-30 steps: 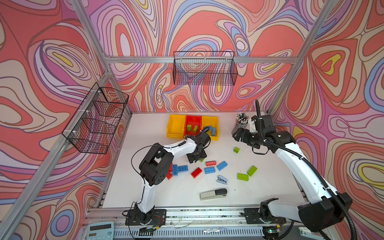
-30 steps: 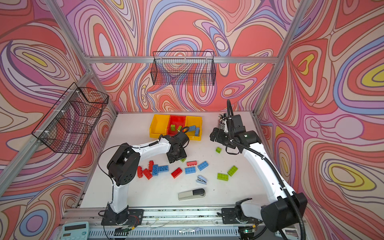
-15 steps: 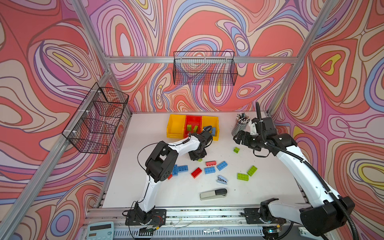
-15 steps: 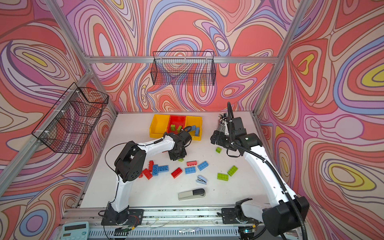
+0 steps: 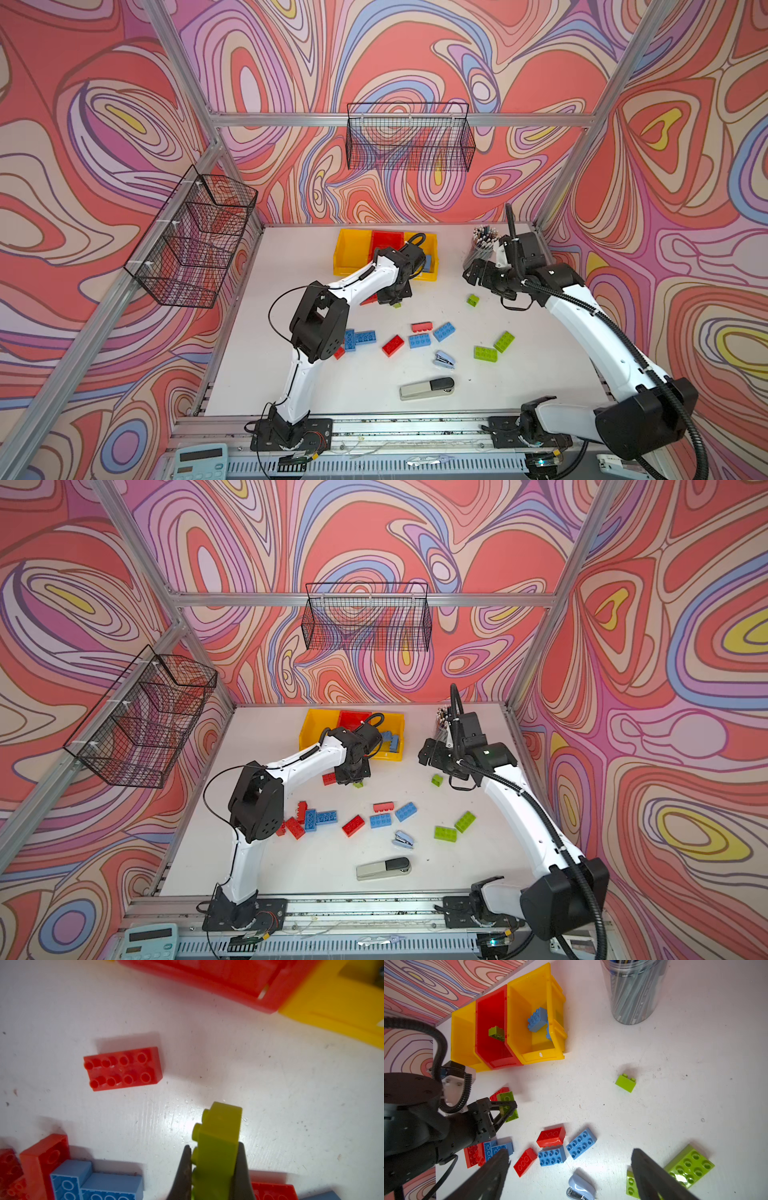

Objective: Sort the legos into containers by color
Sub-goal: 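Carry the lime-green brick with the left gripper and drop it into the red bin, then withdraw the left gripper while the right gripper grasps the small lime-green brick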

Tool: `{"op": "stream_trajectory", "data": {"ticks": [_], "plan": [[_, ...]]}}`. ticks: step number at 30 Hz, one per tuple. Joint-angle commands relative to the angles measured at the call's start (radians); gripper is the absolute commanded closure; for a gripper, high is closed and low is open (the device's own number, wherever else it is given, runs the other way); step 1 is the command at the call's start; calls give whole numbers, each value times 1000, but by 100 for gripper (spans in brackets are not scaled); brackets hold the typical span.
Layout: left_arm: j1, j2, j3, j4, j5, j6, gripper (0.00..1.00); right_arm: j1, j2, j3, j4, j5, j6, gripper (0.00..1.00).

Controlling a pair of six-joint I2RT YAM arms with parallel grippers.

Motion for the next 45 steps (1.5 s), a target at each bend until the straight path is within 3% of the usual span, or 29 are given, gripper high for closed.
{"op": "stream_trajectory", "data": {"ticks": [1, 7, 12, 18, 19, 22, 23, 28, 34, 39, 45], "plan": [[31, 7, 98, -66, -84, 123, 100, 0, 24, 57, 28, 4, 29, 3], [121, 112, 348, -24, -135, 249, 96, 0, 88, 123, 34, 16, 35, 3], [180, 252, 530, 35, -104, 255, 92, 0, 140, 166, 40, 32, 45, 4], [234, 333, 581, 188, -25, 222, 80, 0, 196, 216, 48, 38, 66, 4], [237, 339, 584, 211, -14, 225, 73, -1, 208, 229, 47, 36, 64, 3], [244, 348, 627, 209, 25, 242, 35, -1, 246, 266, 37, 40, 58, 4], [245, 342, 633, 203, 35, 249, 31, 0, 259, 277, 35, 41, 56, 4], [245, 232, 528, 226, 63, 281, 23, 0, 310, 317, 28, 48, 51, 4], [265, 82, 312, 270, -30, 323, 17, -1, 329, 294, 27, 67, 51, 4], [342, 75, 233, 251, -15, 319, 15, 0, 314, 247, 27, 105, 51, 4], [363, 82, 174, 332, 10, 406, 17, -1, 248, 117, 55, 158, 77, 4]]}}
